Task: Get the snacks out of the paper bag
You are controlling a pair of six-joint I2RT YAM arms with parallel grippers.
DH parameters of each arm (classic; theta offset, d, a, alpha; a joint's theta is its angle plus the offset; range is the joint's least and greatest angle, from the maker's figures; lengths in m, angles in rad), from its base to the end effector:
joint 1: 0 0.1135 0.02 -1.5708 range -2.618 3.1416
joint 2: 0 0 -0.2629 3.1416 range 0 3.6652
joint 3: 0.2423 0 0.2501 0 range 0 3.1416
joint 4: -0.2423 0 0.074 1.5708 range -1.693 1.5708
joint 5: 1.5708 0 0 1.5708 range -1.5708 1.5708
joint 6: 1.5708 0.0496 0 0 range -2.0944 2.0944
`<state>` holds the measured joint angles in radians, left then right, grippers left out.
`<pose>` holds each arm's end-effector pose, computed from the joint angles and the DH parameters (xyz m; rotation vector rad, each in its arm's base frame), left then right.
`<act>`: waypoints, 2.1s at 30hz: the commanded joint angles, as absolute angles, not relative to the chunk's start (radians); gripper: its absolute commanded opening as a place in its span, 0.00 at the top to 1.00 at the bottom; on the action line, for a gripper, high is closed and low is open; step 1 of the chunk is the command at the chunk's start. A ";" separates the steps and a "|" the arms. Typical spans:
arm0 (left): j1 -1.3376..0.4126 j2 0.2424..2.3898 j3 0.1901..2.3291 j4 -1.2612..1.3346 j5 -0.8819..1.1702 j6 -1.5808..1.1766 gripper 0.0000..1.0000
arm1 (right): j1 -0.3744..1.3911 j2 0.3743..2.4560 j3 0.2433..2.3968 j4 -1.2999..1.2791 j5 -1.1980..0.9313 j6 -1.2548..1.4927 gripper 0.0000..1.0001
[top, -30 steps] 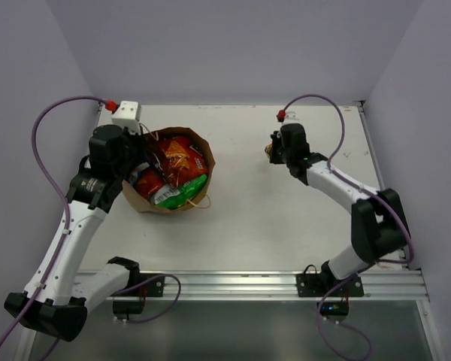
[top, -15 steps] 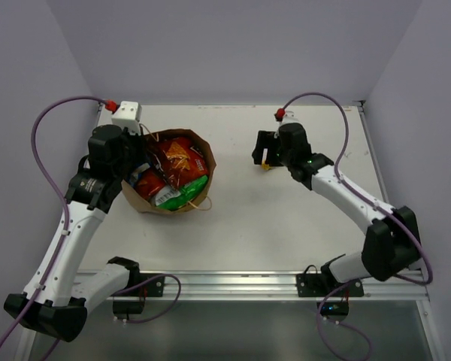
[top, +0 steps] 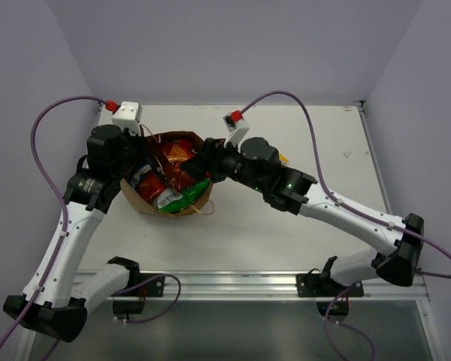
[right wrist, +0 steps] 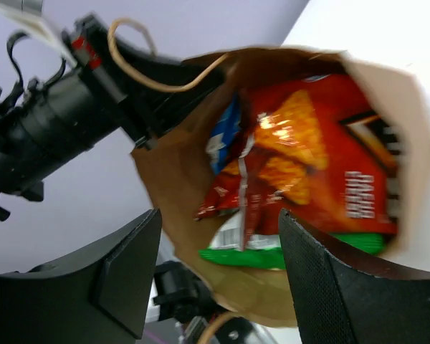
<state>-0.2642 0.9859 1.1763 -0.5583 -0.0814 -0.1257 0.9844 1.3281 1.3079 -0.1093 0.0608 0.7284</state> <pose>0.2106 -0.0528 0.3932 0.0802 1.9400 -0.1805 0.1814 0.2676 0.4078 -0.1879 1.8486 1.1954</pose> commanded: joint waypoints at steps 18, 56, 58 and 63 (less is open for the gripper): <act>-0.262 0.968 1.243 -0.663 0.018 -0.219 1.00 | 1.126 1.772 1.532 0.158 0.176 0.749 0.40; -0.262 1.014 1.246 -0.624 -0.181 -0.250 1.00 | 0.915 1.082 1.085 0.017 0.081 0.548 1.00; -0.262 1.020 1.247 -0.623 -0.179 -0.250 1.00 | 0.782 0.971 1.008 -0.035 0.113 0.528 1.00; -0.262 1.020 1.243 -0.620 -0.150 -0.250 1.00 | 0.384 0.896 0.901 -0.046 -0.047 0.515 1.00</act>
<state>-0.2642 1.0206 1.2194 -0.6086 -0.1356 -0.2260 0.5400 0.8776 0.9440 0.0086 0.0635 0.5446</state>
